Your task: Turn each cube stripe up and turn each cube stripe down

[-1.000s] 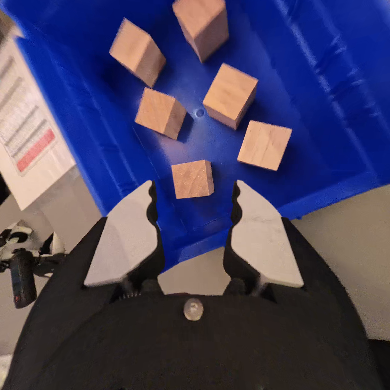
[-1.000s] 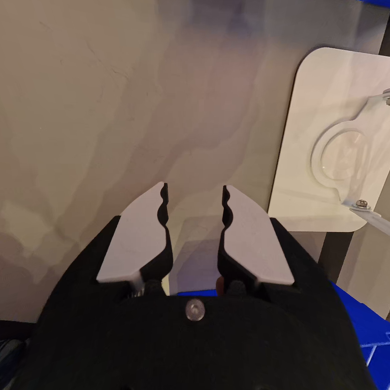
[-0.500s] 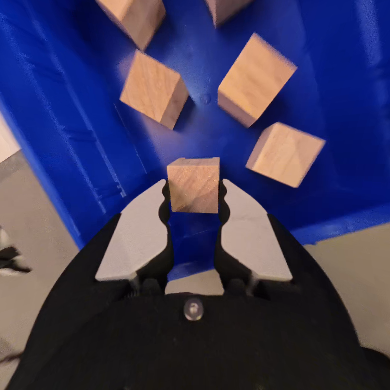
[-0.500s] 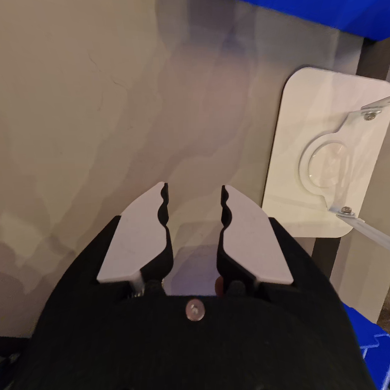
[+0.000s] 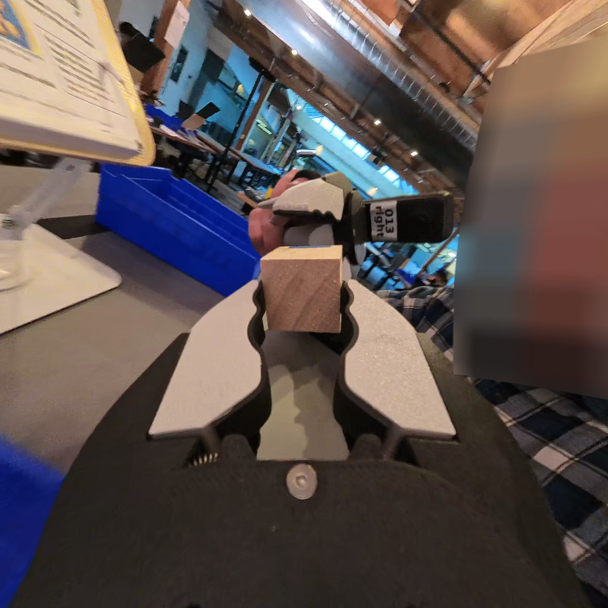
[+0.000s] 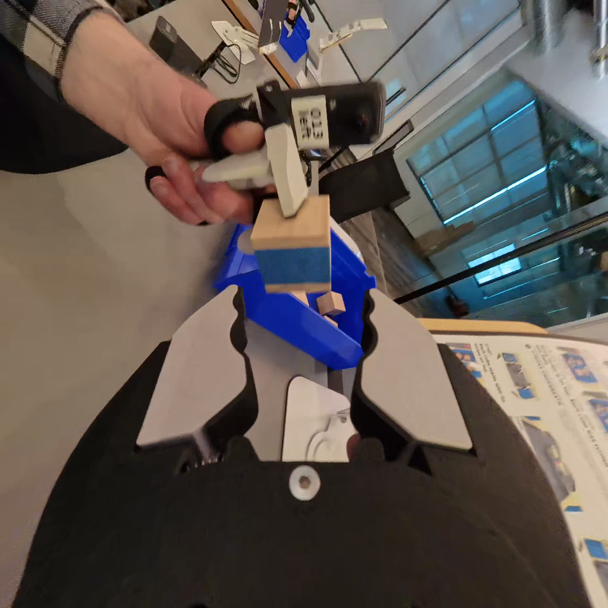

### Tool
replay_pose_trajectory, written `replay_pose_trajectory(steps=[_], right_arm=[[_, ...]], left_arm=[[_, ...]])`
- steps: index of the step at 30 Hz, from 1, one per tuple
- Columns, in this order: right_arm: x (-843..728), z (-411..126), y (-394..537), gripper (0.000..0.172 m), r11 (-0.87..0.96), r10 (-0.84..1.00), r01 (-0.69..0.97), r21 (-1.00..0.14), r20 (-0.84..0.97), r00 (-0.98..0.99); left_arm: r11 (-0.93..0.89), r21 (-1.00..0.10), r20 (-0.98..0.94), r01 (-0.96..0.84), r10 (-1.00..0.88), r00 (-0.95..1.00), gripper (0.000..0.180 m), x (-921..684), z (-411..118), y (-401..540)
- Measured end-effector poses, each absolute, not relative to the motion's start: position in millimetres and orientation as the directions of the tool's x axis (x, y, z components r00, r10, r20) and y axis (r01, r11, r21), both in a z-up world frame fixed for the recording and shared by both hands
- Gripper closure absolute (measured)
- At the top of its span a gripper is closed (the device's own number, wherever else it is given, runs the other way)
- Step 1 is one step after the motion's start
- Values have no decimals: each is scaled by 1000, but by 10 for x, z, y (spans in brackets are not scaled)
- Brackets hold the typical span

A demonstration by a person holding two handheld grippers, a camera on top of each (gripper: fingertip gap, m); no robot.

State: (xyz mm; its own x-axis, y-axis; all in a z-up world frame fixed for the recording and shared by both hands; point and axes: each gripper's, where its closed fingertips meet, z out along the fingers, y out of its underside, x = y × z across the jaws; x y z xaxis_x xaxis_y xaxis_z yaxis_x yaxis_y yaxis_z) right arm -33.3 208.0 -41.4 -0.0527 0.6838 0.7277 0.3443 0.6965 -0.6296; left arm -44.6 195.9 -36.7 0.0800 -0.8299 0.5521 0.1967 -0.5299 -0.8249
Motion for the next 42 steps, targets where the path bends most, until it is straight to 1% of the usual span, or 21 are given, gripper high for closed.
replay_pose_trajectory(steps=[3, 4, 5, 8, 10, 13, 15, 17, 20, 22, 23, 26, 30, 33, 35, 38, 40, 42], right_arm=[[-359, -465, 2016, 107, 732, 642, 356, -581, 763, -77], [-352, -492, 1996, 120, 747, 626, 358, -561, 774, -95], [-340, -509, 1979, 126, 761, 611, 355, -543, 784, -108], [-284, -508, 2005, 126, 759, 608, 393, -520, 781, -142], [-165, -396, 2135, 127, 762, 577, 437, -478, 807, -123], [310, -218, 2603, 127, 695, 566, 594, -405, 818, -104], [802, -166, 2998, 126, 603, 586, 711, -361, 806, -87], [1364, -169, 3433, 126, 458, 598, 834, -308, 801, -32], [2154, -444, 3996, 126, 209, 637, 956, -208, 770, 28], [2518, -732, 4241, 126, 74, 701, 979, -190, 708, 85], [2647, -885, 4327, 126, 27, 732, 982, -187, 673, 109], [2890, -1358, 4475, 126, -58, 810, 990, -129, 574, 122], [2921, -1877, 4535, 126, -87, 878, 995, -46, 469, 98], [2937, -2132, 4552, 126, -89, 901, 996, 32, 429, 67], [2940, -2252, 4558, 126, -84, 910, 995, 62, 411, 51], [2915, -2259, 4579, 126, -86, 906, 993, 76, 421, 46], [2855, -2262, 4641, 119, -94, 894, 995, 45, 444, 64], [2883, -2263, 4712, 111, -116, 878, 992, 57, 472, 75]], left_arm=[[-584, -789, 593, 188, -805, -10, 137, -190, -429, 1881], [-587, -784, 596, 200, -803, -23, 137, -145, -430, 1881], [-596, -773, 602, 217, -797, -43, 137, -130, -412, 1889], [-614, -756, 616, 227, -785, -74, 137, -88, -418, 1900], [-595, -776, 603, 210, -797, -28, 132, -102, -425, 1916], [-518, -841, 536, 154, -838, 107, 136, -238, -457, 1945], [-501, -857, 515, 122, -834, 198, 141, -377, -522, 1992], [-507, -858, 512, 87, -825, 241, 141, -505, -609, 1992], [-508, -855, 516, 107, -809, 280, 145, -700, -678, 2007], [-514, -851, 520, 106, -799, 303, 145, -792, -738, 2011], [-513, -852, 517, 104, -794, 320, 145, -830, -767, 2019], [-521, -850, 514, 80, -787, 340, 145, -885, -852, 2005], [-522, -852, 500, 40, -791, 353, 145, -880, -951, 1976], [-519, -854, 489, 14, -795, 360, 145, -862, -1008, 1963], [-522, -853, 490, 5, -796, 354, 145, -848, -1030, 1949], [-521, -853, 485, -5, -798, 357, 145, -848, -1056, 1943], [-524, -852, 487, -7, -797, 356, 145, -851, -1066, 1942], [-525, -851, 488, -10, -798, 355, 145, -854, -1064, 1940]])
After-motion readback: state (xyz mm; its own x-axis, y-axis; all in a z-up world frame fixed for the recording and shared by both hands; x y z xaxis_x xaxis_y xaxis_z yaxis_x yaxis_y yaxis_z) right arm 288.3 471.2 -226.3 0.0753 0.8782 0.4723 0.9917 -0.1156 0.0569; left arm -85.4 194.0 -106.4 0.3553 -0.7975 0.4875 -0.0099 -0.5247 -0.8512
